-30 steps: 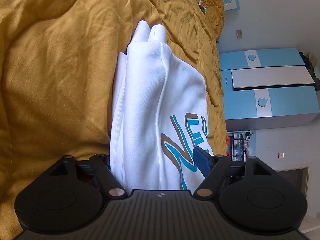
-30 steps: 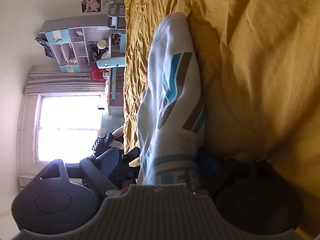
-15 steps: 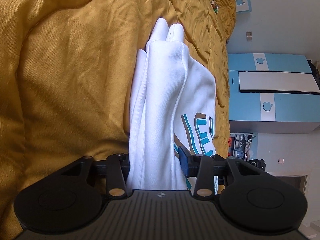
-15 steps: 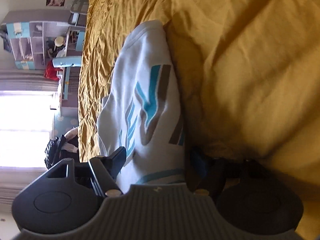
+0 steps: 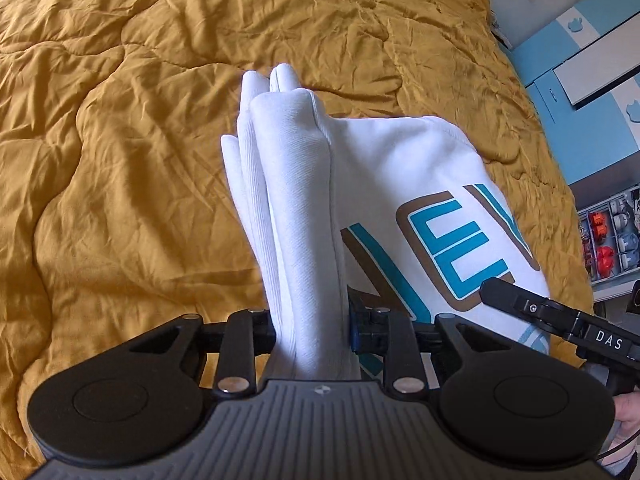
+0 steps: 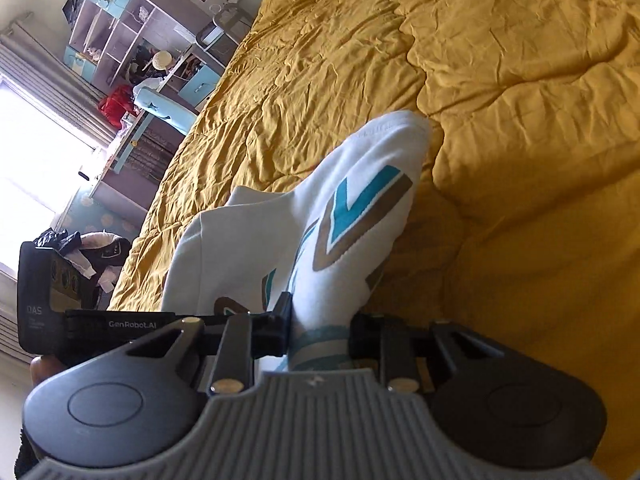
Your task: Fold small clothes
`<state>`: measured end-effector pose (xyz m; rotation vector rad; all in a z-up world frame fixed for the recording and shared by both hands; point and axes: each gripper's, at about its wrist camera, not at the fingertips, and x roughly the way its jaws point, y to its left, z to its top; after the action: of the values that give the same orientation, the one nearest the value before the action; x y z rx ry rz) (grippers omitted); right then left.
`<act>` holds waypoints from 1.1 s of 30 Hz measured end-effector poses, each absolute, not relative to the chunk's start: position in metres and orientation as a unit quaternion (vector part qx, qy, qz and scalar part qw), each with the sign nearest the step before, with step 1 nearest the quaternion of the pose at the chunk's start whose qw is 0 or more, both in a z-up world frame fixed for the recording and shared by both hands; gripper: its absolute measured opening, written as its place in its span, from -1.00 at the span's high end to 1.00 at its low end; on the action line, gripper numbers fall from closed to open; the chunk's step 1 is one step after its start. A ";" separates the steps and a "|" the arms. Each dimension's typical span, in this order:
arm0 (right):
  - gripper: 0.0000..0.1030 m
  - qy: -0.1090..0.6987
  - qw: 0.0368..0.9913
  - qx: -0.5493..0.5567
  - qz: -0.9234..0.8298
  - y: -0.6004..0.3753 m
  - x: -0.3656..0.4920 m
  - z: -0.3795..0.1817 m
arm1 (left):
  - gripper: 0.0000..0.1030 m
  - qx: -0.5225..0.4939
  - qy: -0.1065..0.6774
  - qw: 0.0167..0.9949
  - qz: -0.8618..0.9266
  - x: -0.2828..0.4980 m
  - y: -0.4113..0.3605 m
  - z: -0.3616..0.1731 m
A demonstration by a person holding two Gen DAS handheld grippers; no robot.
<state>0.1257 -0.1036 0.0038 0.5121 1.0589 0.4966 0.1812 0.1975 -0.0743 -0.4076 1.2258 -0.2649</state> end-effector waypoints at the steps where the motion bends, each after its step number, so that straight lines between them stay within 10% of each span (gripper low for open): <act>1: 0.60 0.491 0.805 0.240 0.232 -0.112 0.126 0.009 | 0.43 -0.191 0.566 0.792 -0.125 0.183 0.188 -0.069; 20: 0.60 0.481 0.846 0.165 0.163 -0.377 0.141 0.082 | 0.41 -0.235 0.558 0.756 -0.250 0.223 -0.051 -0.068; 33: 0.32 0.456 0.772 0.432 0.094 -0.563 0.072 -0.066 | 0.27 -0.390 0.557 0.672 -0.295 0.227 -0.012 -0.185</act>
<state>0.0722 -0.5630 -0.0656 0.9364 0.9875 0.2040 0.2272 -0.0122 -0.1852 -0.8776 1.2542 -0.6642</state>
